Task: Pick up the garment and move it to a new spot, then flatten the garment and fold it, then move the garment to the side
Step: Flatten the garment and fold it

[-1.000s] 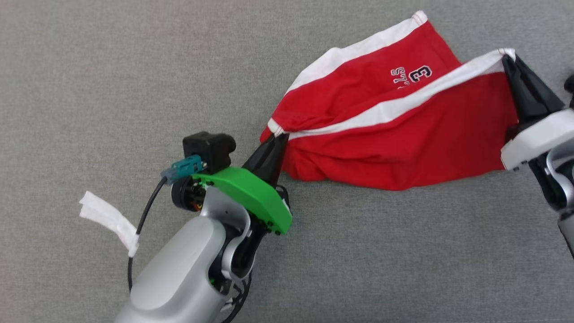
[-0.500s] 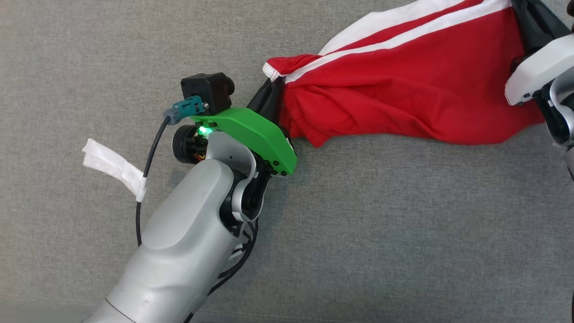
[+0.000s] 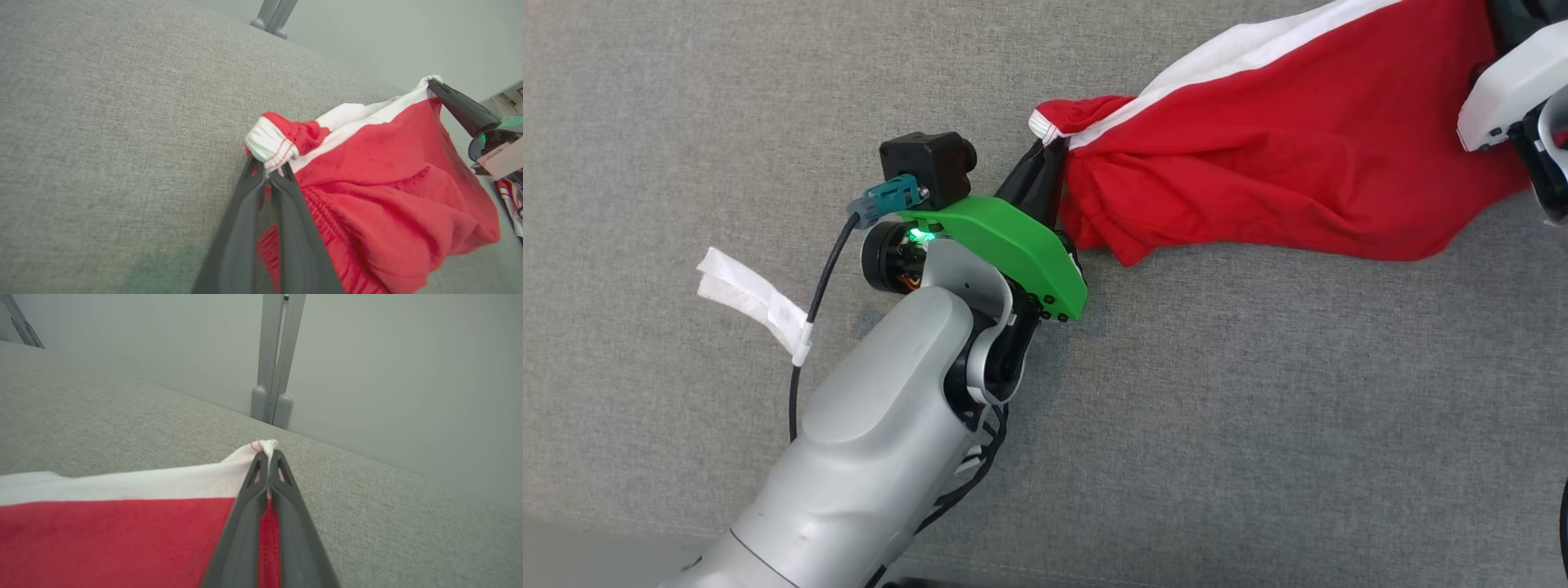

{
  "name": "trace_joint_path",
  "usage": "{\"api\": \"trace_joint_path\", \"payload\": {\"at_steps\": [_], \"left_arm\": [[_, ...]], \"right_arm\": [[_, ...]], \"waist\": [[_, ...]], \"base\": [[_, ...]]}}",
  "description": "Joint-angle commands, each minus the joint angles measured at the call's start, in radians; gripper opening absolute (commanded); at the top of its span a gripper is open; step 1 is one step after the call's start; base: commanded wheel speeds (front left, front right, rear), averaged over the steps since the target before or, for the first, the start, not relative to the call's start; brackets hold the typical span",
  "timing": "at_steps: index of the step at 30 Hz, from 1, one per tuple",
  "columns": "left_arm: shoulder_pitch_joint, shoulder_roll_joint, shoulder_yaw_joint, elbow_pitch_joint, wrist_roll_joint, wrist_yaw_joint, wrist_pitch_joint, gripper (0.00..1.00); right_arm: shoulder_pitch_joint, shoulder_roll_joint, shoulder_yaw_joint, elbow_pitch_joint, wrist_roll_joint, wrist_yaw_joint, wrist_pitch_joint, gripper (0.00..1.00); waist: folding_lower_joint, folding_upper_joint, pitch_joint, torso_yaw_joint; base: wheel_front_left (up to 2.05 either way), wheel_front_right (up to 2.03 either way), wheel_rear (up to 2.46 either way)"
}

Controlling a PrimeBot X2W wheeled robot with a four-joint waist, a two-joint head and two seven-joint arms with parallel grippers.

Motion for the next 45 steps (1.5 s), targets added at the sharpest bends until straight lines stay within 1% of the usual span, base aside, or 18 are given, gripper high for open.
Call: {"api": "trace_joint_path", "payload": {"at_steps": [1,2,3,4,5,9,14,17,20,23,26,27,28,30,33,37,41,45], "left_arm": [[-0.018,0.001,-0.004,-0.001,-0.010,0.007,-0.009,0.77],[-0.018,0.001,-0.010,0.001,-0.012,0.010,-0.008,1.00],[-0.020,0.001,-0.016,0.001,-0.014,0.012,-0.012,1.00],[-0.021,0.001,-0.019,0.001,-0.017,0.015,-0.013,1.00],[-0.022,0.001,-0.023,0.003,-0.013,0.014,-0.015,1.00],[0.006,0.022,-0.033,-0.018,0.002,0.008,-0.028,1.00],[0.069,0.086,-0.042,-0.116,0.031,0.024,-0.059,1.00],[0.110,0.127,-0.058,-0.198,0.078,0.034,-0.110,1.00],[0.161,0.151,-0.074,-0.259,0.130,0.045,-0.162,1.00],[0.220,0.153,-0.084,-0.295,0.170,0.045,-0.191,1.00],[0.270,0.142,-0.091,-0.308,0.208,0.034,-0.202,1.00],[0.288,0.140,-0.094,-0.307,0.228,0.030,-0.204,1.00],[0.302,0.138,-0.093,-0.305,0.242,0.028,-0.206,1.00],[0.328,0.131,-0.077,-0.307,0.273,0.020,-0.205,1.00],[0.378,0.125,-0.051,-0.299,0.345,0.004,-0.205,1.00],[0.459,0.110,0.007,-0.290,0.407,-0.025,-0.205,1.00],[0.552,0.087,0.080,-0.278,0.438,-0.050,-0.205,1.00],[0.625,0.060,0.146,-0.265,0.460,-0.077,-0.205,1.00]], "right_arm": [[-0.016,0.004,0.004,0.017,0.001,-0.002,-0.007,0.00],[-0.020,0.008,0.008,0.032,0.000,-0.002,-0.003,0.00],[-0.024,0.013,0.019,0.042,-0.010,-0.002,-0.005,0.19],[-0.029,0.018,0.025,0.048,-0.007,-0.002,-0.011,0.93],[-0.031,0.016,0.028,0.053,-0.006,-0.002,-0.017,1.00],[-0.022,0.009,0.053,0.080,-0.017,-0.002,-0.007,1.00],[-0.004,-0.007,0.085,0.076,-0.007,-0.002,0.049,1.00],[0.007,-0.017,0.100,0.068,0.025,-0.002,0.125,1.00],[0.026,-0.026,0.108,0.069,0.061,-0.002,0.213,1.00],[0.059,-0.022,0.116,0.076,0.103,-0.002,0.320,1.00],[0.103,0.005,0.105,0.053,0.202,0.000,0.408,1.00],[0.114,0.006,0.097,0.039,0.235,0.001,0.428,0.65],[0.121,0.007,0.089,0.027,0.260,0.001,0.438,0.00],[0.133,-0.007,0.060,0.018,0.298,0.000,0.452,0.00],[0.131,-0.033,-0.019,0.051,0.312,-0.002,0.431,0.00],[0.132,-0.064,-0.119,0.096,0.325,-0.002,0.421,0.00],[0.152,-0.104,-0.205,0.138,0.336,-0.002,0.420,0.00],[0.172,-0.128,-0.259,0.129,0.336,-0.002,0.445,0.00]], "waist": [[0.0000,0.0000,0.002,0.001],[0.0000,0.0000,0.002,0.001],[0.0000,0.0000,0.003,0.000],[0.0000,0.0000,0.003,-0.002],[0.0000,0.0000,0.002,-0.003],[0.0000,0.0000,-0.007,-0.021],[0.0000,0.0000,-0.024,-0.034],[0.0000,0.0000,-0.036,-0.034],[0.0000,0.0000,-0.046,-0.025],[0.0000,0.0000,-0.057,-0.014],[0.0000,0.0000,-0.070,-0.004],[0.0000,0.0000,-0.074,-0.003],[0.0000,0.0000,-0.078,-0.003],[0.0000,0.0000,-0.089,-0.005],[0.0000,0.0000,-0.113,-0.013],[0.0000,0.0000,-0.155,-0.025],[0.0000,0.0000,-0.199,-0.026],[0.0000,0.0000,-0.233,-0.022]], "base": [[0.00,0.00,0.00],[0.00,0.00,0.00],[0.00,0.00,0.00],[0.00,0.00,0.00],[0.00,0.00,0.00],[0.00,0.00,0.00],[0.00,0.00,0.00],[0.00,0.00,0.00],[0.00,0.00,0.00],[0.00,0.00,0.00],[0.00,0.00,0.00],[0.00,0.00,0.00],[0.00,0.00,0.00],[0.00,0.00,0.00],[0.00,0.00,0.00],[0.00,0.00,0.00],[0.00,0.00,0.00],[0.00,0.00,0.00]]}}
